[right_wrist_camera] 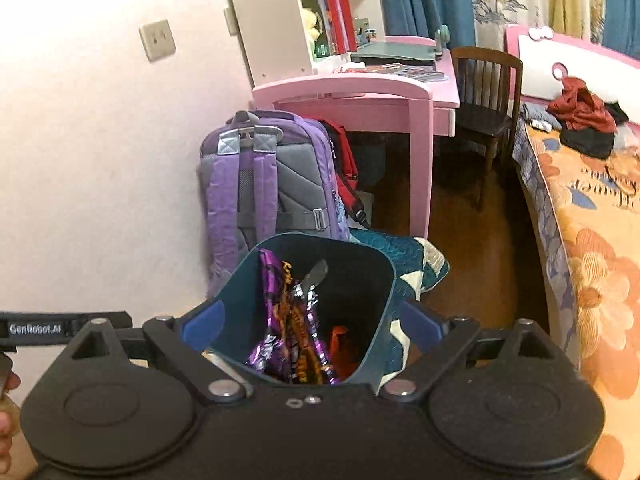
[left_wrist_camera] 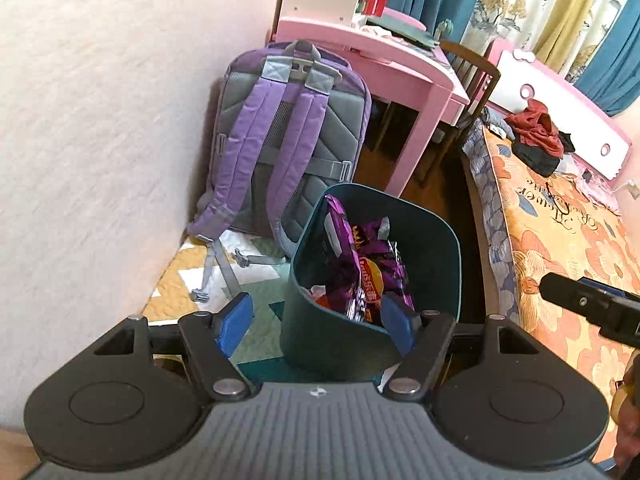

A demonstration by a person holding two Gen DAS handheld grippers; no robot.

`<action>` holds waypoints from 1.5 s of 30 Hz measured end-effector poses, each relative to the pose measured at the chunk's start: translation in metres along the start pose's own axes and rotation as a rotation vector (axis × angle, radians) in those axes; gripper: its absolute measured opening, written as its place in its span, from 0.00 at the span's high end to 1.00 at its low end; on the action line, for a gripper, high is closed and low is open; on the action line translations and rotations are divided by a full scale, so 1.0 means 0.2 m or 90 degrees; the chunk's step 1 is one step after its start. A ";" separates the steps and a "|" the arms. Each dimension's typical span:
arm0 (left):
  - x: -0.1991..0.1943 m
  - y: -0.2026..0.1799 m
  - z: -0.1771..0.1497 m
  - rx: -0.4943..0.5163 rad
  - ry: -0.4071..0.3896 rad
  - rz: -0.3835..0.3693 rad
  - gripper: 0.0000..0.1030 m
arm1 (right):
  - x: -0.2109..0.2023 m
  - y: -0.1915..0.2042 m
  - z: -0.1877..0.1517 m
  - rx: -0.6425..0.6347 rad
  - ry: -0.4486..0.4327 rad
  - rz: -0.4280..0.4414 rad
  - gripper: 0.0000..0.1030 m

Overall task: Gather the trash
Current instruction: 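Lower both open tools back toward the trash on the floor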

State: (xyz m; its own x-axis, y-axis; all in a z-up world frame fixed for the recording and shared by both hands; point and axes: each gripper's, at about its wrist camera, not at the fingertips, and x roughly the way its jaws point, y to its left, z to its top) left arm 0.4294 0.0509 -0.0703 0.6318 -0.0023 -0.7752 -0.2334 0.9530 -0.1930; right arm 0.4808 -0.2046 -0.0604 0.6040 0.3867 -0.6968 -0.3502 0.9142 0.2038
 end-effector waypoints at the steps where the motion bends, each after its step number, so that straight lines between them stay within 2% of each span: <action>1: -0.03 0.00 -0.02 0.003 -0.004 -0.001 0.32 | -0.03 -0.01 -0.02 0.007 -0.002 0.004 0.08; 10: -0.16 0.01 -0.28 0.036 -0.021 0.000 0.22 | -0.23 -0.01 -0.25 0.001 0.006 0.035 0.08; 15: -0.11 0.04 -0.46 0.041 -0.011 0.015 0.21 | -0.21 0.00 -0.46 -0.024 0.035 0.049 0.04; 20: 0.04 0.08 -0.66 0.042 0.018 0.018 0.20 | -0.11 0.00 -0.71 -0.060 0.073 0.049 0.01; 27: 0.38 0.19 -0.99 0.048 0.073 0.021 0.19 | 0.16 -0.02 -1.11 -0.111 0.122 0.041 0.00; 30: 0.59 0.23 -1.16 0.057 0.112 0.049 0.10 | 0.31 -0.03 -1.29 -0.128 0.150 0.036 0.00; 32: 0.72 0.27 -1.29 0.050 0.137 0.048 0.05 | 0.43 -0.05 -1.42 -0.129 0.174 0.040 0.00; 38: 1.17 0.40 -1.69 0.022 0.241 0.050 0.04 | 0.78 -0.08 -1.81 -0.134 0.233 0.040 0.01; 45: 1.69 0.55 -2.16 -0.011 0.338 0.064 0.04 | 1.15 -0.11 -2.33 -0.141 0.306 0.057 0.02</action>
State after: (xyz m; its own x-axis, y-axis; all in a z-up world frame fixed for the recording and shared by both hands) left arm 0.2986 0.0246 -0.6130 0.1461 -0.0680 -0.9869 -0.2887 0.9513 -0.1083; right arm 0.2940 -0.1922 -0.5462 0.1863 0.3156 -0.9304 -0.5592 0.8127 0.1637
